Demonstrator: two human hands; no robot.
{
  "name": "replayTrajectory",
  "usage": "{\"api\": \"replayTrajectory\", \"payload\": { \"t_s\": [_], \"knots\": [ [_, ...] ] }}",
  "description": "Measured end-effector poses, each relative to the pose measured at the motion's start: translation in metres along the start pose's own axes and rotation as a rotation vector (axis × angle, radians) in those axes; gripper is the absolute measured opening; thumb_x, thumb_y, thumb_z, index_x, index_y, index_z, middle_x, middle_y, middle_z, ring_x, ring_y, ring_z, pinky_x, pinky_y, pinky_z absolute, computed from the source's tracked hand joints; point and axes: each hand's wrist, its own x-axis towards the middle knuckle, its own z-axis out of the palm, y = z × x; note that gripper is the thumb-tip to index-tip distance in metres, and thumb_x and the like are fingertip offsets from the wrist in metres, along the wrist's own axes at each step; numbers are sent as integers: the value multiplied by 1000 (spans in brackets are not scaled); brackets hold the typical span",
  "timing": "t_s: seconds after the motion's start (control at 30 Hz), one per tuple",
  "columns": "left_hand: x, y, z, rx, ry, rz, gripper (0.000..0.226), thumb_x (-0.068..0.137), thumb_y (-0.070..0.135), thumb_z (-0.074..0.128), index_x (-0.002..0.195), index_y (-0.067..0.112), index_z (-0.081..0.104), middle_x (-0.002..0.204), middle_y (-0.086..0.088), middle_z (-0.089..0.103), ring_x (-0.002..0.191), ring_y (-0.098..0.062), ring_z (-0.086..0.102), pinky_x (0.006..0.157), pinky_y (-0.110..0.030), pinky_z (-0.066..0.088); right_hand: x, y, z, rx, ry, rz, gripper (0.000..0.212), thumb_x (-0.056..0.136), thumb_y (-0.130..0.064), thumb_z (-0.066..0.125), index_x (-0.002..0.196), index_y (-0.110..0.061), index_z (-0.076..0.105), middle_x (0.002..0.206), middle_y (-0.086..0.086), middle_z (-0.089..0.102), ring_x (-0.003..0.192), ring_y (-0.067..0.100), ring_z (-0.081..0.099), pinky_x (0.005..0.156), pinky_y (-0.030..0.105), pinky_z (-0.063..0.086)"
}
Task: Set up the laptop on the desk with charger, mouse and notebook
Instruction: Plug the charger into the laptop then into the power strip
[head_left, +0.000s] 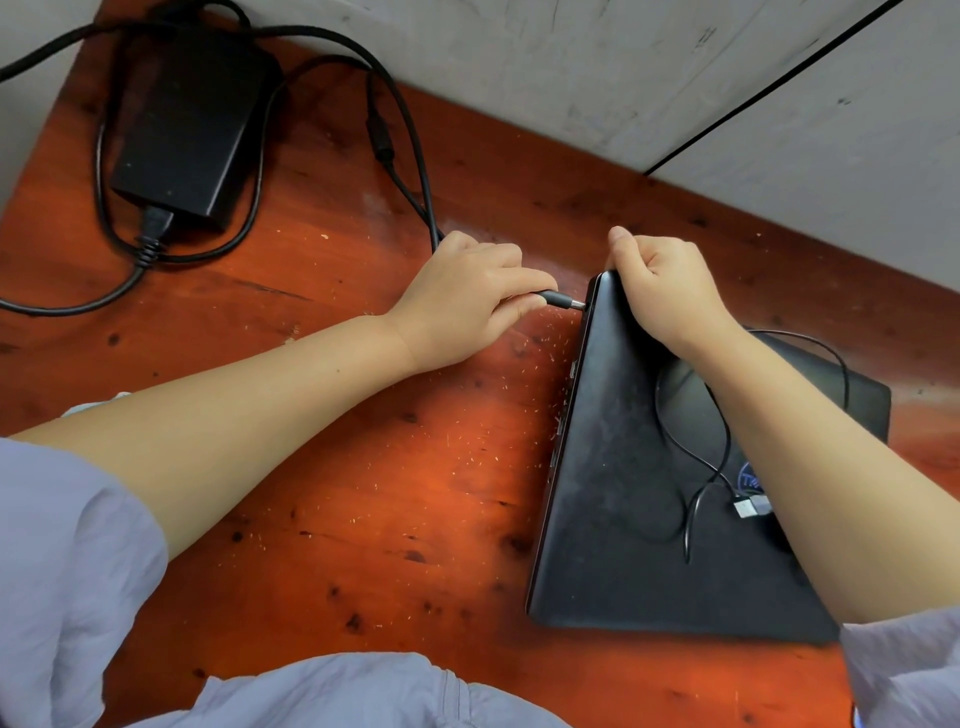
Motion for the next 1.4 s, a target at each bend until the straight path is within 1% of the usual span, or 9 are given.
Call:
{"api": "replayTrajectory", "payload": {
  "t_s": [0.17,0.37,0.57,0.73,0.83,1.03,1.13,1.23,1.4],
  "knots": [
    [1,0,0,-1,-12,16,25,92,24,51,111,17,65,77,-9,56,74,-28,52,77,-39,35,0,0,1,8,-12,12,55,97,-37,31,64,3,50,58,10,47,67,36,50,60,36,32],
    [8,7,1,70,-21,91,24,91,23,50,101,10,68,75,-12,58,72,-31,56,77,-43,39,-1,-3,3,-6,2,18,52,96,-37,32,50,-16,24,47,-2,29,51,20,32,51,35,23],
    [10,4,6,155,-72,109,23,92,22,48,100,9,66,78,-13,60,74,-33,57,75,-42,39,2,0,12,-31,10,26,52,95,-40,30,48,-16,24,45,-2,33,49,18,34,47,32,23],
    [6,-11,18,270,-202,44,22,95,28,44,102,11,56,97,-8,64,94,-30,55,85,-41,35,5,4,34,-112,-39,47,54,96,-39,30,48,-15,28,45,-2,38,58,25,41,53,34,20],
    [3,-13,28,281,-245,-6,21,95,26,46,100,8,54,106,-10,58,102,-29,48,82,-40,35,2,8,44,-137,-62,3,52,97,-36,33,48,-19,28,48,-3,39,62,23,41,57,31,23],
    [-3,-13,36,216,-208,-80,21,92,22,51,99,3,56,107,-15,54,100,-32,48,81,-44,40,-15,9,47,-256,11,-210,35,97,-24,38,64,-12,40,61,8,48,70,25,41,55,34,29],
    [-6,-9,38,188,-182,-149,20,92,23,52,99,5,56,104,-14,55,99,-32,48,82,-44,40,-27,8,49,-231,56,-202,32,96,-19,42,71,-3,53,70,17,56,76,33,48,62,40,36],
    [-15,-3,41,215,-178,-210,17,91,16,49,103,4,54,109,-15,53,101,-33,46,85,-41,35,-37,2,47,-142,106,-131,22,92,-14,50,89,1,65,94,19,57,90,35,49,75,42,44],
    [-59,10,33,149,-207,-204,47,89,3,48,134,6,36,143,-17,34,134,-31,29,111,-40,27,-53,-27,42,-86,141,-107,21,87,-4,51,100,-4,67,98,17,57,92,34,50,78,41,44]
  ]
}}
